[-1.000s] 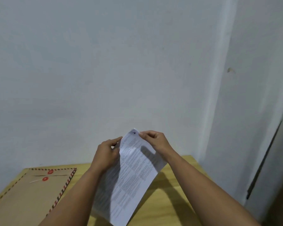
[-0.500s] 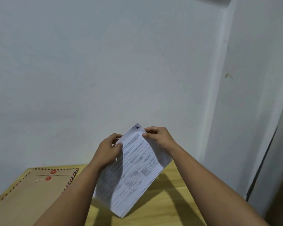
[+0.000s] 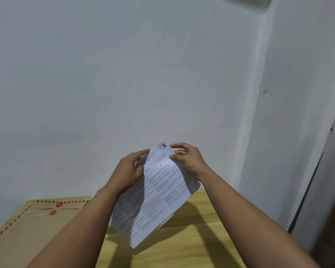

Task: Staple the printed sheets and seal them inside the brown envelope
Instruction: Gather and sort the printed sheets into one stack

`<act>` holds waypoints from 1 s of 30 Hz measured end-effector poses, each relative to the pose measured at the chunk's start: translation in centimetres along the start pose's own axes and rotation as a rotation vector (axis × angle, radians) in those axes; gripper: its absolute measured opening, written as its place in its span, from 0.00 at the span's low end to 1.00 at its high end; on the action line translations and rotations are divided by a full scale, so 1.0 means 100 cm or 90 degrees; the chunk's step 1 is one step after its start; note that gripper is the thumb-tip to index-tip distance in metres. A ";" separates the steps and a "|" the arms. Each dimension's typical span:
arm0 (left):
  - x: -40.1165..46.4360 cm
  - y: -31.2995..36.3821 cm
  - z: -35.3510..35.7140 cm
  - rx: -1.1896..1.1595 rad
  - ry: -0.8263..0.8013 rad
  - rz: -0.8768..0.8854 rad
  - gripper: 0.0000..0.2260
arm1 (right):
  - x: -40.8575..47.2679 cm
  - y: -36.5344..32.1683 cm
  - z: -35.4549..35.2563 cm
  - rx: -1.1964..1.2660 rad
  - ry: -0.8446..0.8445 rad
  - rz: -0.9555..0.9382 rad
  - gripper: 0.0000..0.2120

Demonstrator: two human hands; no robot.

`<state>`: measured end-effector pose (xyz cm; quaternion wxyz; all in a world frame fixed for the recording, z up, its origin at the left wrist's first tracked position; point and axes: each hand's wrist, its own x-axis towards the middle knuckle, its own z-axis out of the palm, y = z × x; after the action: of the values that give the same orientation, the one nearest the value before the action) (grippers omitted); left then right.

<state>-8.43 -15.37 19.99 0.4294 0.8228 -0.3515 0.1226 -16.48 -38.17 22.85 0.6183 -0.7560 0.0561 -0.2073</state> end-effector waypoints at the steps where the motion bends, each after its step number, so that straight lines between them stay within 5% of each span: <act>1: 0.003 -0.002 0.001 0.021 -0.016 0.003 0.24 | -0.001 0.001 -0.001 0.003 -0.002 0.019 0.15; 8: 0.015 -0.012 0.024 0.039 -0.178 -0.054 0.20 | -0.011 0.042 -0.003 0.070 0.045 0.100 0.11; 15: -0.011 -0.064 0.097 0.004 -0.301 -0.145 0.22 | -0.012 0.156 0.009 0.076 0.094 0.236 0.17; 20: -0.037 -0.114 0.156 0.093 -0.345 -0.117 0.08 | -0.012 0.221 0.013 0.031 0.113 0.319 0.17; 25: -0.051 -0.130 0.191 0.150 -0.264 -0.080 0.11 | -0.006 0.258 0.010 -0.003 0.096 0.320 0.21; 30: -0.056 -0.141 0.215 0.234 -0.215 -0.056 0.28 | -0.012 0.261 0.015 -0.124 0.087 0.281 0.20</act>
<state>-5.03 -24.31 -4.50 0.2128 0.9105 -0.3535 0.0265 -12.50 -42.38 -2.69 0.5675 -0.7657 0.2815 -0.1112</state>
